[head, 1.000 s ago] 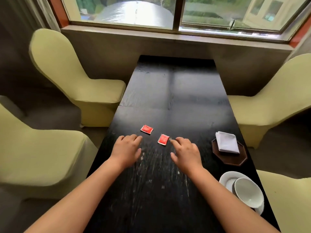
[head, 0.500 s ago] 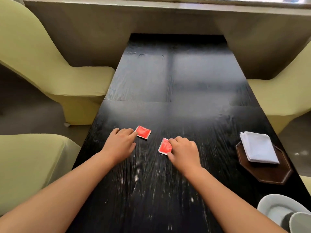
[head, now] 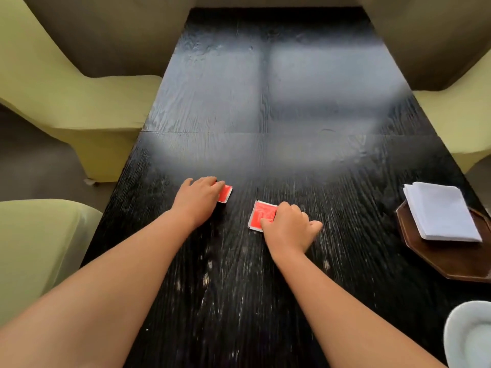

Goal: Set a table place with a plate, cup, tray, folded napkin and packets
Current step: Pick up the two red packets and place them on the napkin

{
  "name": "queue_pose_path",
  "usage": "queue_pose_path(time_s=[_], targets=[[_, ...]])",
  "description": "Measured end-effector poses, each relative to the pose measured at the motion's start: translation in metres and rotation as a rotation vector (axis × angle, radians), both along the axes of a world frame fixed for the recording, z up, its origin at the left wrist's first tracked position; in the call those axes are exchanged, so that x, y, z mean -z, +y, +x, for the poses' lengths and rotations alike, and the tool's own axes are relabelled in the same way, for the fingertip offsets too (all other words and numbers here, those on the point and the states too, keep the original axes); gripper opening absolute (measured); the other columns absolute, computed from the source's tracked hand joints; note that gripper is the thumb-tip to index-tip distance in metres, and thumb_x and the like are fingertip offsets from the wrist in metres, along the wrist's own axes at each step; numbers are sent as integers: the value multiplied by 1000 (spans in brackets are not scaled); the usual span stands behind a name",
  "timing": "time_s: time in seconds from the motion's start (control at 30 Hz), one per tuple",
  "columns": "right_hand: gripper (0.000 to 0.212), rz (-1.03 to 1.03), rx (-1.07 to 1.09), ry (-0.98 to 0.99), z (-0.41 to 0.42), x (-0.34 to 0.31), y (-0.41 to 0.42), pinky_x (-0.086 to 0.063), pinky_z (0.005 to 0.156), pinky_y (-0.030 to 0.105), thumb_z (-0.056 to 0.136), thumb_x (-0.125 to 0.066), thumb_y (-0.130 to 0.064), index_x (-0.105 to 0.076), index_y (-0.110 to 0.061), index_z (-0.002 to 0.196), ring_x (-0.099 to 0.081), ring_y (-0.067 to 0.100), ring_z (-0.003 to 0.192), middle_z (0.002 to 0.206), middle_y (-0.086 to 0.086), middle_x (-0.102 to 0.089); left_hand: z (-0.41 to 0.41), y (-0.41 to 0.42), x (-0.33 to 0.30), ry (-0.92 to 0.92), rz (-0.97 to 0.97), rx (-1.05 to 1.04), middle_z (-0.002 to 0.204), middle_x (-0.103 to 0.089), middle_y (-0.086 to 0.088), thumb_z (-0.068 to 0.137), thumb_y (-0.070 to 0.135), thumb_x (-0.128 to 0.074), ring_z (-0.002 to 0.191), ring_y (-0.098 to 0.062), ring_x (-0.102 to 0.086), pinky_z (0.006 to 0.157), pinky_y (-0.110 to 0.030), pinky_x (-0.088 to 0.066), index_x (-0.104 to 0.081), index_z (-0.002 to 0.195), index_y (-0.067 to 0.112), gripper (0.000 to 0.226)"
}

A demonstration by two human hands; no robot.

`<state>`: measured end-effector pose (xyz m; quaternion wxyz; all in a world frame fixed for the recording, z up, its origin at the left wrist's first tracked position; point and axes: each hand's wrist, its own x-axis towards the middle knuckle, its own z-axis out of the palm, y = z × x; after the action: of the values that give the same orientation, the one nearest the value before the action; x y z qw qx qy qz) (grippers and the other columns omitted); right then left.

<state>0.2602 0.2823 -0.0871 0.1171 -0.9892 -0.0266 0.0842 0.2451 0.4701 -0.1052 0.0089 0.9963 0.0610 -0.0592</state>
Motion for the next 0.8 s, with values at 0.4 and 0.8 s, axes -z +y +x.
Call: queue_pose_path(time_s=[0.4, 0.8], targets=[[18, 190, 81, 57, -4, 8, 12, -28, 88, 38, 85, -57, -18, -59, -19, 102, -49, 23, 108, 109, 1, -61, -44, -4, -10, -125, -493, -442, 93, -56, -7, 78, 20, -67, 94, -27, -56, 78, -34, -42, -65, 99, 12, 22], [6, 988, 296, 403, -66, -58, -3, -47, 77, 26, 80, -66, -11, -65, -17, 81, -60, 17, 85, 81, -3, -66, -138, -44, -58, -250, -1391, -1036, 93, -69, -9, 88, 6, -57, 82, -16, -67, 65, -26, -53, -63, 98, 10, 12]])
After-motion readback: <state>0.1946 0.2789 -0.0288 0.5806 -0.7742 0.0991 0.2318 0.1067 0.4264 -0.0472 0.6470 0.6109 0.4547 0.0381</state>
